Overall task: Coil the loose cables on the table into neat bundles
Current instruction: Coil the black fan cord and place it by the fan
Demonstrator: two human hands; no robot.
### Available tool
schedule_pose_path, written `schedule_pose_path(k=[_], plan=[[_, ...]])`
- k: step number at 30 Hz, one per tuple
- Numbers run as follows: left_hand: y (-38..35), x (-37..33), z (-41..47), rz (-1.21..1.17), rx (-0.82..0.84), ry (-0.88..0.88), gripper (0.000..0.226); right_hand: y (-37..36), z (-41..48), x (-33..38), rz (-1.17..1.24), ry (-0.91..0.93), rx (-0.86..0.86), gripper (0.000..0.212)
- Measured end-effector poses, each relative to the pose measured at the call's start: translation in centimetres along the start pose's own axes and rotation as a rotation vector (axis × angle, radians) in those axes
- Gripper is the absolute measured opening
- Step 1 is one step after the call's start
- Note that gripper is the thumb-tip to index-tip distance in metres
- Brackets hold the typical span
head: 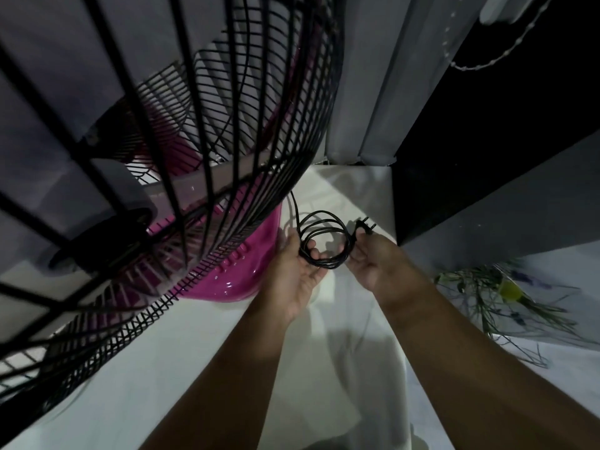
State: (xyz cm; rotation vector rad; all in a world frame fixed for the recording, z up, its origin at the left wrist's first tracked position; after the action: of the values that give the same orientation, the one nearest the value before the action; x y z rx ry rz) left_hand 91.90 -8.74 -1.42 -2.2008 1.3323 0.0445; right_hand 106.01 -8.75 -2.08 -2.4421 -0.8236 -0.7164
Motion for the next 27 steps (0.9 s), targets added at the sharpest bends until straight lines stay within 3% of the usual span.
schedule_pose_path(k=[5, 8, 11, 13, 18, 24, 27], plan=[[0.0, 0.3, 0.9, 0.168, -0.120, -0.036, 0.013, -0.3, -0.3, -0.8, -0.180, 0.140, 0.061, 0.019], [0.1, 0.3, 0.9, 0.257, -0.150, -0.042, 0.015, -0.2, -0.5, -0.7, -0.272, 0.285, -0.052, 0.032], [0.1, 0.2, 1.2, 0.277, -0.270, -0.144, 0.014, 0.0, -0.7, -0.7, -0.487, 0.435, -0.050, 0.015], [0.2, 0.3, 1.4, 0.291, -0.304, -0.209, 0.018, 0.2, -0.9, -0.9, -0.504, 0.458, 0.022, 0.007], [0.9, 0.8, 2.0, 0.425, -0.371, -0.326, 0.020, 0.8, -0.9, -1.3, -0.574, 0.538, 0.135, 0.037], [0.8, 1.3, 0.9, 0.985, -0.488, -0.664, 0.024, 1.5, -0.6, -1.1, -0.848, 0.791, 0.047, 0.032], [0.8, 1.9, 0.0, 1.150, -0.473, -0.777, 0.049, 1.7, -1.3, -1.5, -0.892, 0.976, 0.061, 0.028]])
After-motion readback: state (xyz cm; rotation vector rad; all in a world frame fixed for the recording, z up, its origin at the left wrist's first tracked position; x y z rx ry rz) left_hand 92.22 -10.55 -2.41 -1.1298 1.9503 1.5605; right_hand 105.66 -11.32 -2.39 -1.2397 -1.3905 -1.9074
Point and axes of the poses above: each hand's wrist, its own z-axis towards the middle knuckle, its own y-axis out of the back of the hand, x = y × z, the point moved 1 cm from there along z, towards the middle knuckle, and after that the axes turned 11 degrees about y, right-handed, at the moved point
